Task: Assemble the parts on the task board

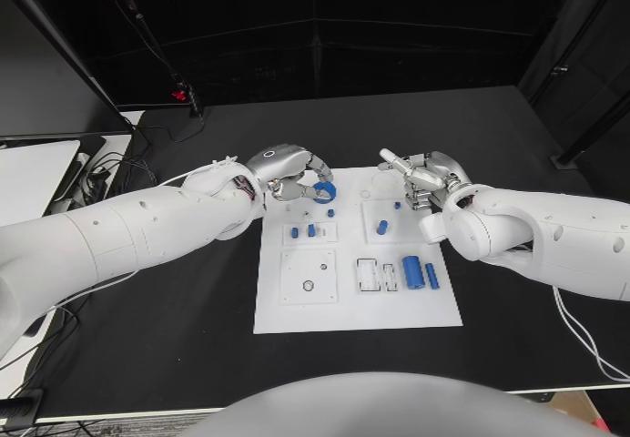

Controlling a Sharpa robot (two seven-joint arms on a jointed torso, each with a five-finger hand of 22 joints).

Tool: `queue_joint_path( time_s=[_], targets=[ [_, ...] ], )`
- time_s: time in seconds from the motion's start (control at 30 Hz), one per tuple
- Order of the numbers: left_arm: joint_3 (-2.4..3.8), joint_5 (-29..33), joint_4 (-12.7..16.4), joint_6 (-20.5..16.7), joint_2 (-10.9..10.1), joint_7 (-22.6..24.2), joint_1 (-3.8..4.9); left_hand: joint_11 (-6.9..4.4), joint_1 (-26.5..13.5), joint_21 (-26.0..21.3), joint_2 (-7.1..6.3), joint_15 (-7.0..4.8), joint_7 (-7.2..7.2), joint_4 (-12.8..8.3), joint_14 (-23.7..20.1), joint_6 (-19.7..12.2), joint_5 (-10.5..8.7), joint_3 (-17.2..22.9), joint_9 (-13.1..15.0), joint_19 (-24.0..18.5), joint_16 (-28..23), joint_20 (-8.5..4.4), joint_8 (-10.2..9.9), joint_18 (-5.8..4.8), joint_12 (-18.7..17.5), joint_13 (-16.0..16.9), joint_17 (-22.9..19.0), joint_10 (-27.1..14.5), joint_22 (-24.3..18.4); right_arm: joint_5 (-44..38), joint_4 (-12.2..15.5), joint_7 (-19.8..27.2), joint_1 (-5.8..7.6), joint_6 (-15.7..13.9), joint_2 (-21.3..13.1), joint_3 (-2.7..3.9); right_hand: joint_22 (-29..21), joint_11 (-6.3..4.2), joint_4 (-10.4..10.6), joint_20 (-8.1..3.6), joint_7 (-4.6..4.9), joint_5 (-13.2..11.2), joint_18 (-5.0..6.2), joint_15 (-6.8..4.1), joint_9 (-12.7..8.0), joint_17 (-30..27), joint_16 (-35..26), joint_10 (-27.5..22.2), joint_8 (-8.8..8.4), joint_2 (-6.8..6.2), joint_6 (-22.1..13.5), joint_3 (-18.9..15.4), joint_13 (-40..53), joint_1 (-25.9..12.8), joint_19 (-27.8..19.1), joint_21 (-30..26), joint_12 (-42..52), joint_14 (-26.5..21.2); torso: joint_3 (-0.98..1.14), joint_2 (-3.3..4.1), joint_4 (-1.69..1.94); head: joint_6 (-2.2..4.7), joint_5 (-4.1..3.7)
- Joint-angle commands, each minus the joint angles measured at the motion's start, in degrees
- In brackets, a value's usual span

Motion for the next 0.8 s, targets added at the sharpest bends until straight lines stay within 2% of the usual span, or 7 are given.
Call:
queue_joint_path(
  time_s=[0.03,0.33,0.47,0.8],
  targets=[
    [0.06,-8.8,-1.0,-1.1,0.7,2.9,-0.22,0.13,0.9,0.2,-0.07,-0.22,-0.02,0.0,6.0,0.5,-0.66,0.6,-0.7,6.2,0.0,-0.39,-0.5,-0.38,-0.5,-0.9,15.1,0.3,15.1,0.3,0.1,1.8,0.07,0.9,0.0,0.02,15.1,0.25,0.0,0.01,0.09,0.1,-0.37,0.25,-0.1,15.1,0.1,6.2,0.3,0.55,-0.1,-0.3,15.1,0.0,6.2,0.2,0.1,5.9,0.0,-0.01,-0.04,0.15,0.08],
    [0.07,-18.8,-3.2,-1.9,2.6,2.9,-1.19,0.05,3.6,0.2,-1.38,-0.27,-0.44,-0.2,6.0,0.8,-3.6,2.9,-3.0,6.2,0.0,-0.57,-2.0,-0.38,-1.4,-3.8,15.1,0.5,15.1,0.3,0.1,1.8,0.07,0.9,0.1,0.02,15.1,0.25,0.0,0.01,0.09,0.1,-0.37,0.26,-0.1,15.1,0.1,6.2,0.32,0.61,0.0,-0.4,15.1,0.0,6.2,0.2,0.1,5.9,0.0,-0.01,-0.02,0.16,0.05],
    [0.07,-21.5,-4.1,-1.8,3.3,3.1,-1.41,-0.08,4.2,0.2,-1.7,-0.34,-0.2,-0.2,6.0,1.2,-3.81,3.5,-3.4,6.2,0.0,-0.68,-2.1,-0.38,-1.8,-4.4,15.1,0.4,15.1,0.3,0.1,1.7,0.07,0.9,0.2,0.02,15.1,0.25,0.0,0.01,0.09,0.1,-0.37,0.26,-0.1,15.1,0.1,6.2,0.33,0.64,0.0,-0.4,15.1,0.1,6.2,0.2,0.1,5.9,0.03,-0.01,-0.01,0.12,0.03],
    [0.07,-25.5,-6.5,1.2,5.1,2.8,-1.64,0.07,4.5,0.2,-2.34,-0.22,0.02,-0.1,6.0,2.4,-3.93,4.3,-3.8,6.2,0.0,-0.69,-2.0,-0.38,-2.1,-5.3,15.1,0.4,15.1,0.3,0.0,1.8,0.07,0.6,0.3,0.02,15.1,0.25,0.0,0.01,0.09,0.3,-0.37,0.26,-0.1,15.1,0.1,6.2,0.38,0.91,0.0,-0.4,15.1,0.1,6.2,0.2,0.1,5.9,0.01,0.0,0.04,-0.13,-0.01]
  ],
)
